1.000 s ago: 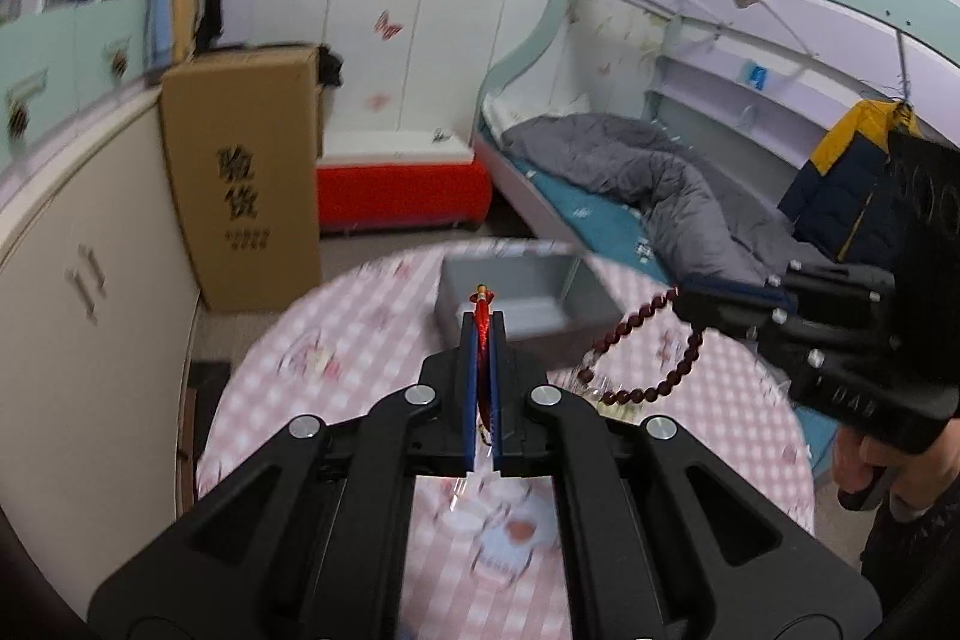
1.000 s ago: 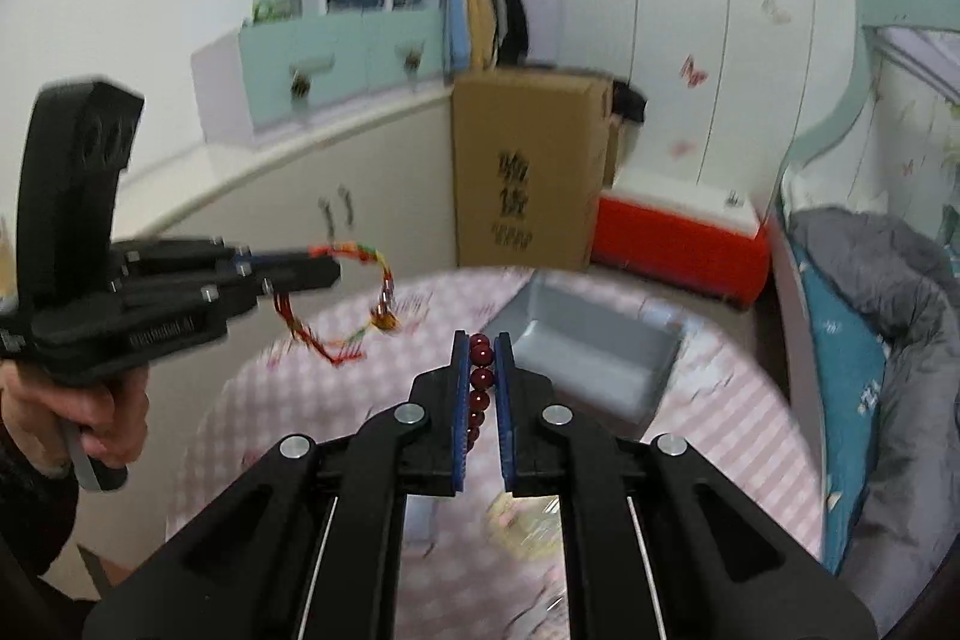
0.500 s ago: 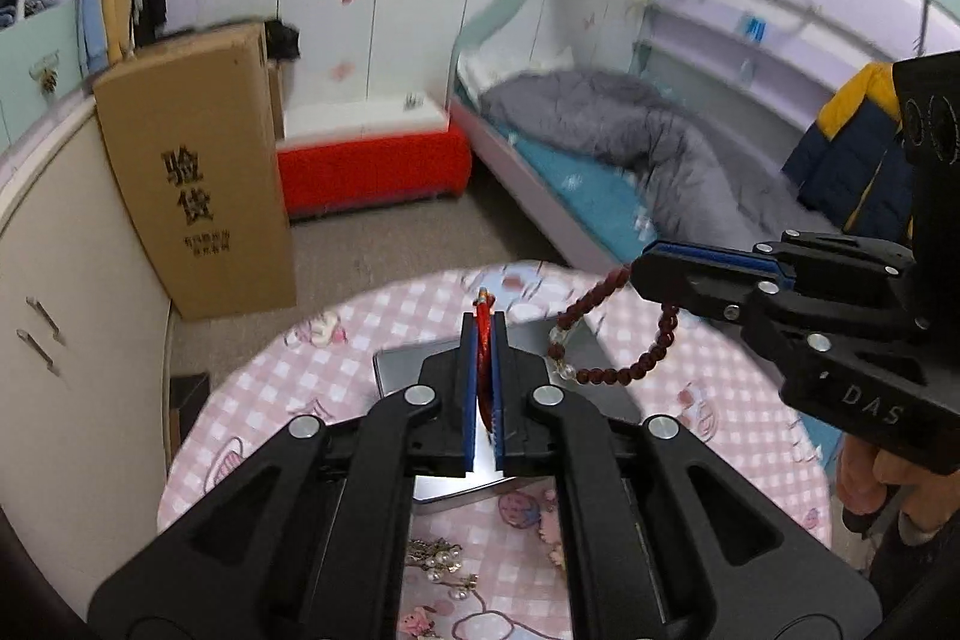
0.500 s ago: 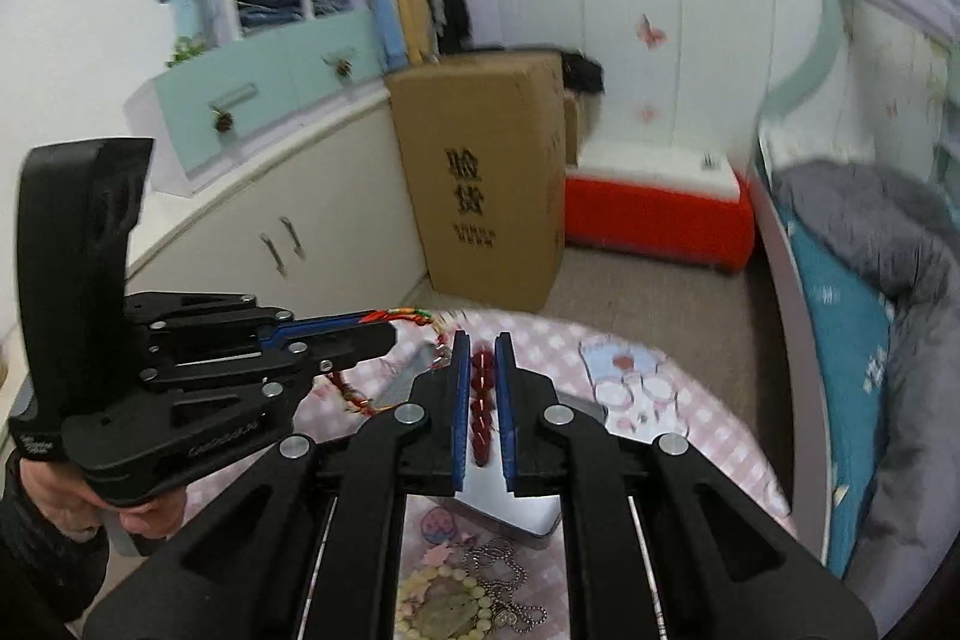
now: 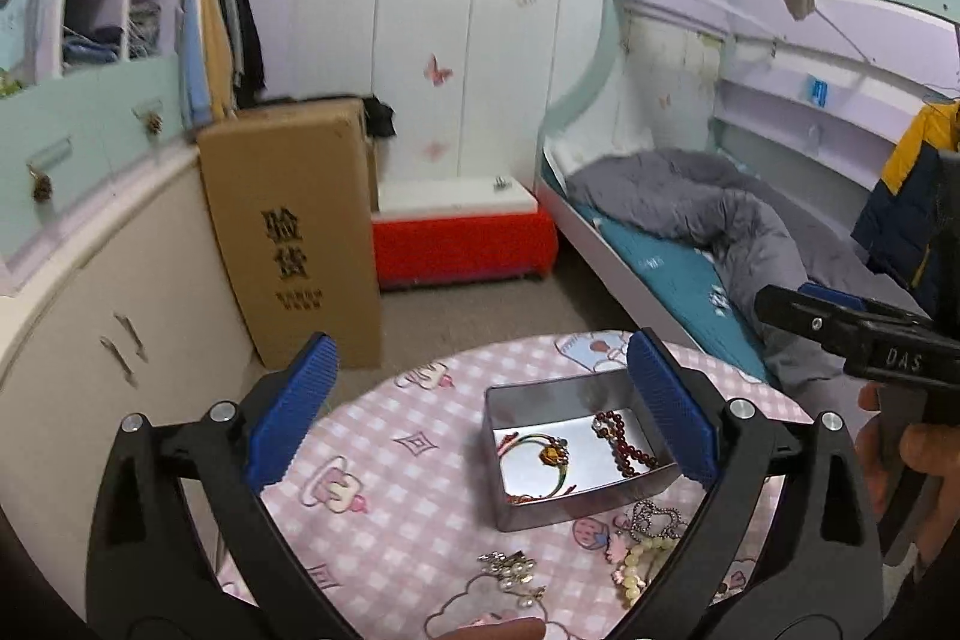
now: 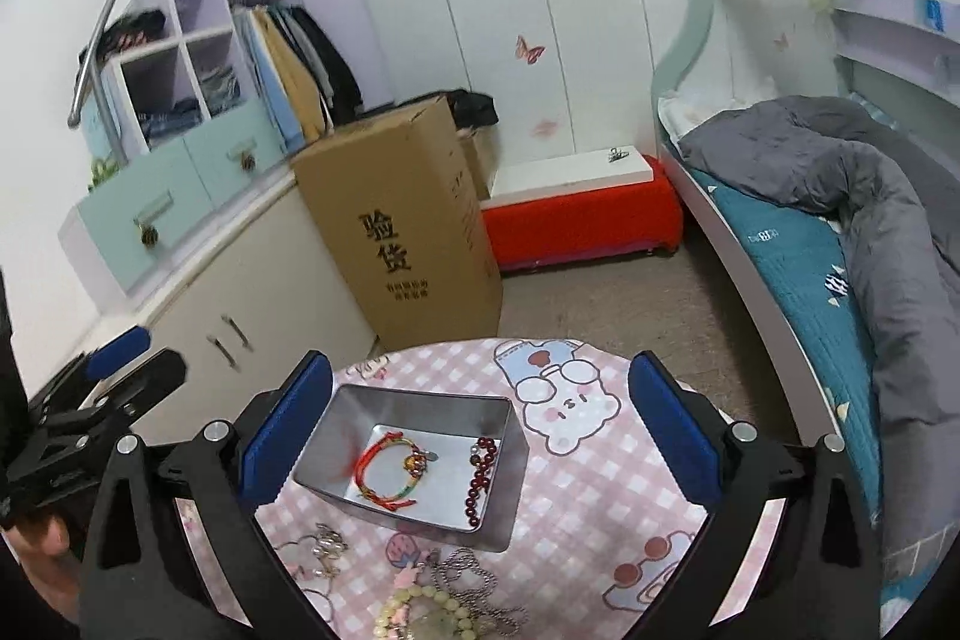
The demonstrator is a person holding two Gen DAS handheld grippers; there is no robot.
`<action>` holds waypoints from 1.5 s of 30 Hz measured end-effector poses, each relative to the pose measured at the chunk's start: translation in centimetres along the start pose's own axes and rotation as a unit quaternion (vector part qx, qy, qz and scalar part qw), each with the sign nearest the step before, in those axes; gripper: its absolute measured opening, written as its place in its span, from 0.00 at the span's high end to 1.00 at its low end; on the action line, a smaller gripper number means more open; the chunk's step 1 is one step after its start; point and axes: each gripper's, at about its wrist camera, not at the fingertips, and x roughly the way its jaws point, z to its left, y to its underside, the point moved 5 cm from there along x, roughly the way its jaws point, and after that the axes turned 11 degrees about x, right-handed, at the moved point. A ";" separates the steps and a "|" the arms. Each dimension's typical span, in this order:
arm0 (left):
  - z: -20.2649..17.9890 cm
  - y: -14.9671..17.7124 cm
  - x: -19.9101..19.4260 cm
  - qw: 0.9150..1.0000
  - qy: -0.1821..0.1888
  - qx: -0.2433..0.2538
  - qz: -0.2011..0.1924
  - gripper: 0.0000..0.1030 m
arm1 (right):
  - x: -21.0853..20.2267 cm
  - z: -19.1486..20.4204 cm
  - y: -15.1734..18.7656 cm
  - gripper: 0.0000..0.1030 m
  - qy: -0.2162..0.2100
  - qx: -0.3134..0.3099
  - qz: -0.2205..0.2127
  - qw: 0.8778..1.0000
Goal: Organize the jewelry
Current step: 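Withdraw both tools from the box back over the jewelry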
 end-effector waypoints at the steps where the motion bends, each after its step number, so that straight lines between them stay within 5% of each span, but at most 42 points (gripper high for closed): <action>1: 0.1 -0.1 -0.7 1.000 -0.007 -0.004 -0.010 0.08 | -0.5 0.1 0.0 0.08 -0.001 0.002 -0.005 1.000; 11: 1.5 1.0 -6.2 0.997 -0.068 -0.006 -0.034 0.08 | -3.9 2.0 0.1 0.08 -0.008 -0.004 -0.036 0.999; 20: 1.8 3.3 -9.4 0.997 -0.076 -0.010 -0.026 0.08 | -6.9 3.0 1.9 0.08 -0.011 -0.014 -0.049 0.999; 34: 0.1 11.2 -6.9 0.996 -0.049 -0.015 0.075 0.08 | -5.5 2.2 8.5 0.08 -0.011 -0.018 0.022 1.000; 45: -1.4 15.1 -2.5 0.989 -0.028 -0.019 0.146 0.08 | -4.1 2.2 9.7 0.08 -0.006 -0.026 0.047 0.999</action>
